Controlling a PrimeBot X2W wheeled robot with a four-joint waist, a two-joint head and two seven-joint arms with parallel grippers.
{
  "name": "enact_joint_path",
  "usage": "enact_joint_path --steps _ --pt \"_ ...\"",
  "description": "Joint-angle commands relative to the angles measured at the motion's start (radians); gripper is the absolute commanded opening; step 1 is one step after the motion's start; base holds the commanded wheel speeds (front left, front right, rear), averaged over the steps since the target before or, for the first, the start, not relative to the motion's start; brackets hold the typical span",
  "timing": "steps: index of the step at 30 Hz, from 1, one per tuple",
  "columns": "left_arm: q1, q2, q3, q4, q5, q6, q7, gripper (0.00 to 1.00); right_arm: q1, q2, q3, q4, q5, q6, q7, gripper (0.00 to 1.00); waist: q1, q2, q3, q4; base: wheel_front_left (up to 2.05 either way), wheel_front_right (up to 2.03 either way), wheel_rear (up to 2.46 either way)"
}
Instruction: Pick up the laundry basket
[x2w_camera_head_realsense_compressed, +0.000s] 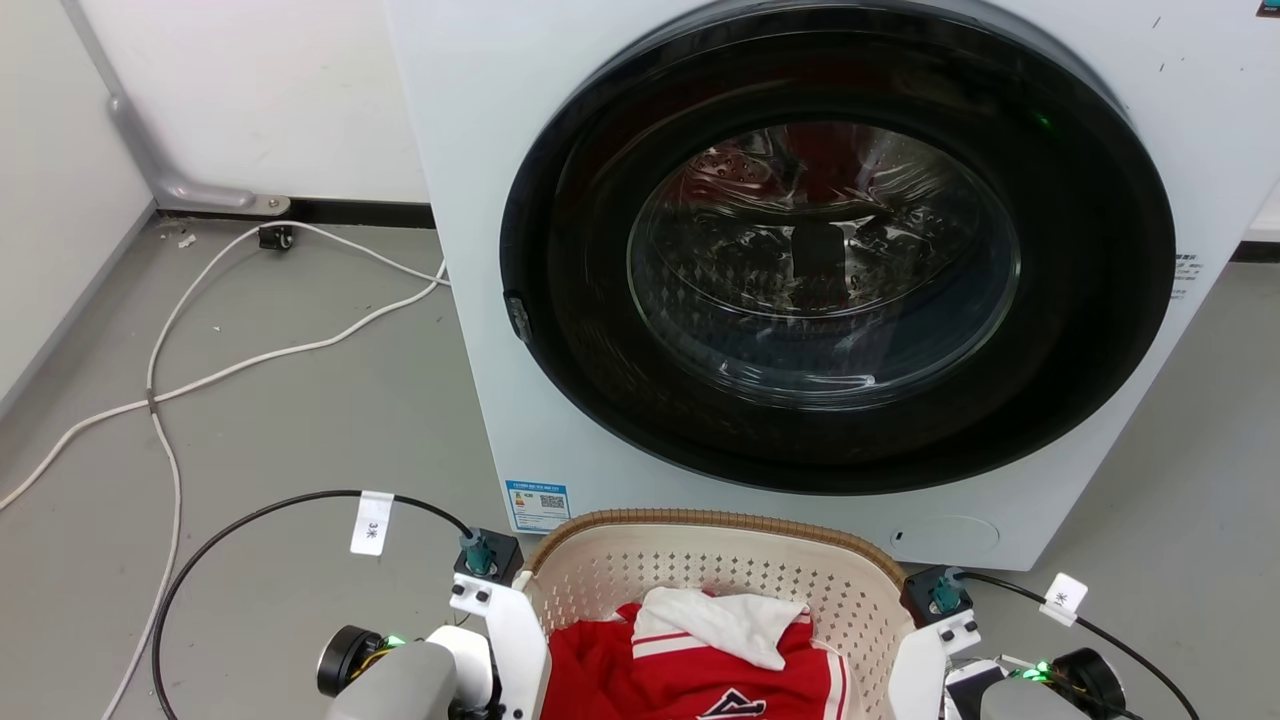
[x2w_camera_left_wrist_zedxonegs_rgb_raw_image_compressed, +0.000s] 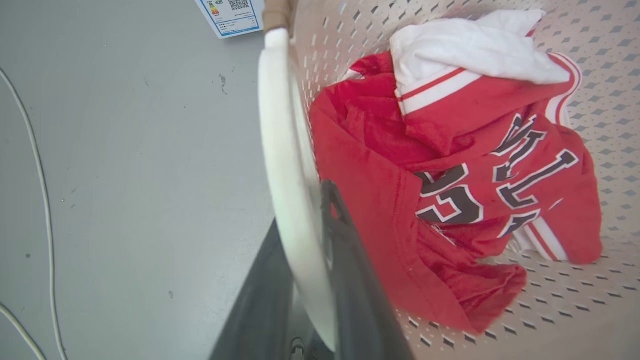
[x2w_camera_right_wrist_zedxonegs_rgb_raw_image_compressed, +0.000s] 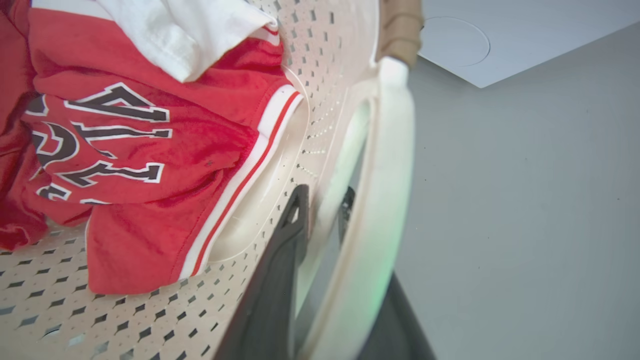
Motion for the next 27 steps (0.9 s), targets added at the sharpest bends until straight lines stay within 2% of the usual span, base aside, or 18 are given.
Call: enact_joint_path --steps 1,27 --pt "-0.003 0.035 -0.001 0.007 0.002 0.009 -0.002 0.0 -0.002 -0.034 0.015 0.008 -0.001 -0.001 0.008 0.0 0.0 0.0 0.0 0.0 0.0 0.0 0.0" --pt "0.006 0.04 -0.02 0.007 -0.01 0.007 0.002 0.0 -0.006 -0.057 0.118 0.008 0.096 -0.001 0.012 0.0 0.0 0.0 0.001 -0.008 0.0 0.0 0.0"
